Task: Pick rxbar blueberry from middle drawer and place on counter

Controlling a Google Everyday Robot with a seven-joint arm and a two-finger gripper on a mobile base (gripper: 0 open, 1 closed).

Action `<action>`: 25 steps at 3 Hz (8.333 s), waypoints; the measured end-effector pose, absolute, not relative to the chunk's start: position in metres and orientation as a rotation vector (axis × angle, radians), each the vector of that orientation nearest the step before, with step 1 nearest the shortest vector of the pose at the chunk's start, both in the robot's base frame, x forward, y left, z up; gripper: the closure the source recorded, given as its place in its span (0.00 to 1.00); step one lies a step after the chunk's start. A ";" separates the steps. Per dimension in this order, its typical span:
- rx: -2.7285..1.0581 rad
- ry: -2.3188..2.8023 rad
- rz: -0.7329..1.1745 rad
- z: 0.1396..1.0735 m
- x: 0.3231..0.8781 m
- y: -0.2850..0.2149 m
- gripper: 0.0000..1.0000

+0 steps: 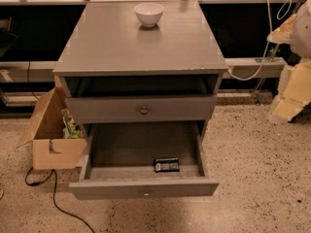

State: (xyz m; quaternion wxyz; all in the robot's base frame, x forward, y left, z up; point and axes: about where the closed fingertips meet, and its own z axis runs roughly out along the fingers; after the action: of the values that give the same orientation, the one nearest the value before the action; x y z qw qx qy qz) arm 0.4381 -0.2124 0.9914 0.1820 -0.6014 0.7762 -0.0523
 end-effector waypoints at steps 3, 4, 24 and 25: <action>-1.574 2.172 0.206 0.888 0.470 -0.198 0.00; -1.466 2.108 0.365 0.844 0.489 -0.185 0.00; -1.900 1.873 0.486 0.343 0.632 -0.053 0.42; -1.900 1.873 0.486 0.349 0.632 -0.053 0.65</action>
Offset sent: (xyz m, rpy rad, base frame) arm 0.0374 0.0113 -0.1008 0.2312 0.1146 -0.0215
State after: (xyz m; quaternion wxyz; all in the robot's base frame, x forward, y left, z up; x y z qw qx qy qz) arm 0.6322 -0.0530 0.3487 0.2132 -0.6846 0.6747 0.1751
